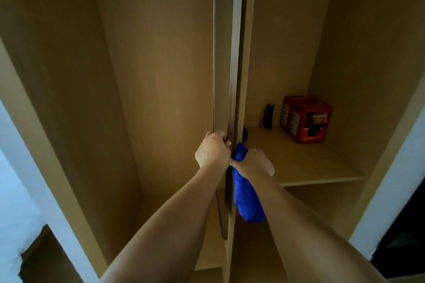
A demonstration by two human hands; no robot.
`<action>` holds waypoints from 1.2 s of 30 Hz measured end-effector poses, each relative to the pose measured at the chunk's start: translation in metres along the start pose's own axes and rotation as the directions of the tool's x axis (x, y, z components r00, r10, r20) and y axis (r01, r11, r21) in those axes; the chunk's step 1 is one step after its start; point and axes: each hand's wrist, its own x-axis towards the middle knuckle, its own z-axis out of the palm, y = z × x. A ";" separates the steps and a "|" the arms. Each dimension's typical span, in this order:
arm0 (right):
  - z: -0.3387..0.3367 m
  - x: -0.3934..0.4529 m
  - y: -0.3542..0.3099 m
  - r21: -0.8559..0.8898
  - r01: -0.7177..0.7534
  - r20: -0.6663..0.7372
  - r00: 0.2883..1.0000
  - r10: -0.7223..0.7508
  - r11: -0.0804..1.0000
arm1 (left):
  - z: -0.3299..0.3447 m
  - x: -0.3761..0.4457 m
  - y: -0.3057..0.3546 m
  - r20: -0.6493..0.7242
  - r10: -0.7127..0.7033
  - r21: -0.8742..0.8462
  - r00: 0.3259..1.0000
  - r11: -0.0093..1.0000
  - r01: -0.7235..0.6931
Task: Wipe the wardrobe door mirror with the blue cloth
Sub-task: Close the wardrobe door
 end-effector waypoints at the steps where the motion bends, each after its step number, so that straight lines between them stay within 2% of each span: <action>1: 0.001 0.003 -0.002 -0.016 -0.001 0.010 1.000 0.002 1.000 | 0.001 0.004 0.000 -0.002 -0.007 0.005 1.000 1.000 0.007; 5: -0.002 0.011 -0.006 -0.183 0.043 0.120 0.993 -0.021 0.982 | 0.004 0.017 -0.001 0.016 -0.025 0.032 1.000 0.999 0.025; 8: -0.003 0.012 -0.008 -0.327 0.212 0.202 0.968 -0.151 0.921 | 0.008 0.024 -0.002 0.019 -0.040 0.038 0.999 0.998 0.040; 11: -0.003 0.012 -0.008 -0.370 0.358 0.187 0.933 -0.308 0.858 | 0.012 0.031 -0.003 0.013 -0.055 0.032 0.998 0.998 0.055; 18: 0.004 0.020 -0.020 -0.416 0.558 0.218 0.828 -0.517 0.718 | 0.018 0.047 -0.007 0.037 -0.044 0.050 0.998 0.998 0.042; 22: 0.014 0.025 -0.030 -0.432 0.553 0.152 0.823 -0.547 0.712 | 0.018 0.056 -0.008 0.059 -0.068 0.065 0.996 0.996 0.064; 28: 0.018 0.041 -0.040 -0.461 0.538 0.176 0.835 -0.521 0.706 | 0.017 0.073 -0.011 0.116 -0.093 0.083 0.989 0.993 0.084; 36: 0.018 0.051 -0.051 -0.497 0.528 0.216 0.844 -0.492 0.688 | 0.026 0.084 -0.016 0.104 -0.064 0.143 0.992 0.988 0.049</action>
